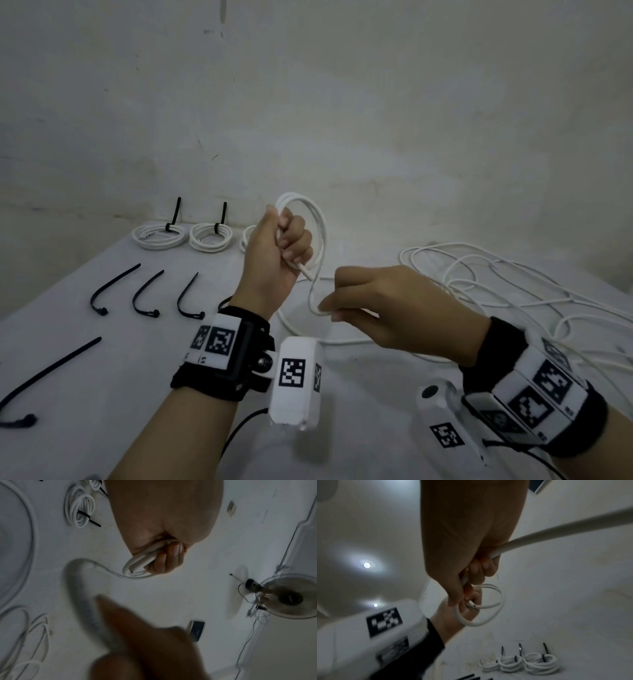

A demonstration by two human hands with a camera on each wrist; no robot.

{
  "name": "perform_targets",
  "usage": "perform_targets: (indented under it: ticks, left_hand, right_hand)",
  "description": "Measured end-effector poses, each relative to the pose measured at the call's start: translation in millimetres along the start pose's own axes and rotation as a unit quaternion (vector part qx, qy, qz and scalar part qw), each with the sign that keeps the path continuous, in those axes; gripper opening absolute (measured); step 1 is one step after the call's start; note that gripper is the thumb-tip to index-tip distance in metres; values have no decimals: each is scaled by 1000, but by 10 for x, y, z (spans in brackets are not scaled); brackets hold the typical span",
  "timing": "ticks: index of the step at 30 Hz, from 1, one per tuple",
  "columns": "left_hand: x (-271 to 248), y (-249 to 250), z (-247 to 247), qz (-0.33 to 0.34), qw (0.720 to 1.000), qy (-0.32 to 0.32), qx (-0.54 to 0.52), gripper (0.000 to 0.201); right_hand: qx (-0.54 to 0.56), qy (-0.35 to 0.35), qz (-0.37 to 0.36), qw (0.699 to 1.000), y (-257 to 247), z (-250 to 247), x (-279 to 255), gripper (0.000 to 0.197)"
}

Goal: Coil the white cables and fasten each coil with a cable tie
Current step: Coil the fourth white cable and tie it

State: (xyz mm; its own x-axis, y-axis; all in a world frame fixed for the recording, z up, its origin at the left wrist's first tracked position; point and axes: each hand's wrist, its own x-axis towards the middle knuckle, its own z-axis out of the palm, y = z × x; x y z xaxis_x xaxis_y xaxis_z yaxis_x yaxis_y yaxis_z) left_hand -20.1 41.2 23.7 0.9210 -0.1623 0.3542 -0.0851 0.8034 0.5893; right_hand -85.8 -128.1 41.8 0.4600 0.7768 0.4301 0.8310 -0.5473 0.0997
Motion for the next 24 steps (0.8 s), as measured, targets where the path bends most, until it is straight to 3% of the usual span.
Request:
perform_targets:
  ticks: [4, 7, 13, 17, 24]
  left_hand:
    - [-50, -140, 103, -72, 996, -35, 34, 38]
    - [-102, -214, 128, -91, 987, -54, 124, 37]
    - [-163, -213, 178, -139, 972, -104, 156, 39]
    - [-168, -206, 162, -171, 973, -121, 102, 43]
    - [-158, -248, 156, -218, 967, -105, 82, 44]
  right_hand:
    - [71, 105, 23, 992, 48, -135, 155, 14]
    - [85, 144, 74, 983, 157, -219, 219, 15]
    - [77, 162, 138, 974, 274, -163, 252, 25]
    - [59, 196, 158, 966, 354, -123, 242, 34]
    - [-39, 195, 175, 964, 447, -123, 240, 52]
